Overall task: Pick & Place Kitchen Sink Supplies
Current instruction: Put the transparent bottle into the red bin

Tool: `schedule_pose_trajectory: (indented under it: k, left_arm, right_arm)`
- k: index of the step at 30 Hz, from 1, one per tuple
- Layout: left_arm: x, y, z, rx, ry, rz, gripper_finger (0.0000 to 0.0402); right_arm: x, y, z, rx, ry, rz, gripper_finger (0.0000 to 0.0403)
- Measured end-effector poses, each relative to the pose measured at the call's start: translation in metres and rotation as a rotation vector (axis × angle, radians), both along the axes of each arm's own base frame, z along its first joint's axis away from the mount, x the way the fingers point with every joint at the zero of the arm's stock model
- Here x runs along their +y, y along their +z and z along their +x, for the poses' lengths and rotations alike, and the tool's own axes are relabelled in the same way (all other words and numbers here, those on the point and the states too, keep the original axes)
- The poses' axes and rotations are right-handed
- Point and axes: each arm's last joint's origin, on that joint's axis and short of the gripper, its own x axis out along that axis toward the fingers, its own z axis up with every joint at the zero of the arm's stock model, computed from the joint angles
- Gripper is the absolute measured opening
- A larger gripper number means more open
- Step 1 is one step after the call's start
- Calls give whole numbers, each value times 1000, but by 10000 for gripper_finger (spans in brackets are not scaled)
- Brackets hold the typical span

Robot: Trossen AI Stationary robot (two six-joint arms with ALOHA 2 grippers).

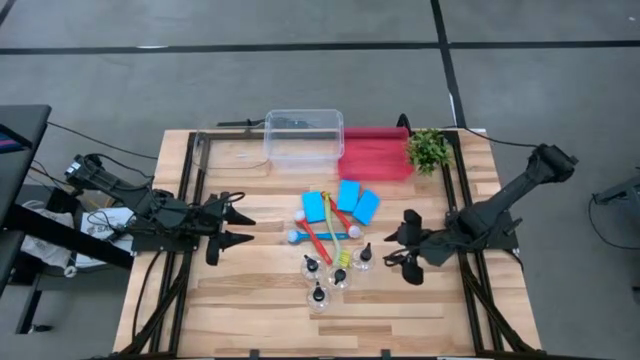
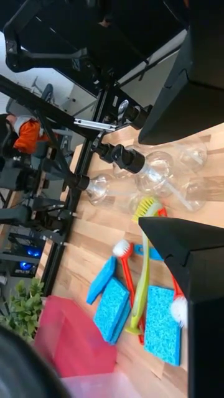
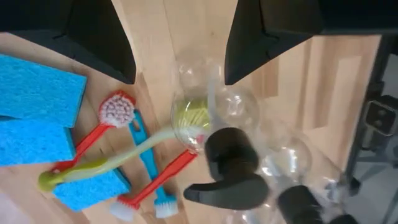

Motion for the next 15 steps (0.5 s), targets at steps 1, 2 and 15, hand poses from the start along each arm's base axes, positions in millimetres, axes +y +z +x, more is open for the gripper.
schedule_pose_trajectory:
  k: [1,2,15]
  left_arm:
    - [0,0,0,-1,0,0,202]
    - [0,0,0,-1,0,-1,202]
    - [0,0,0,-1,0,0,202]
  right_arm:
    - [1,0,1,-4,0,2,240]
    - [2,-1,3,-6,-1,4,240]
    - [14,-4,21,-72,3,45,240]
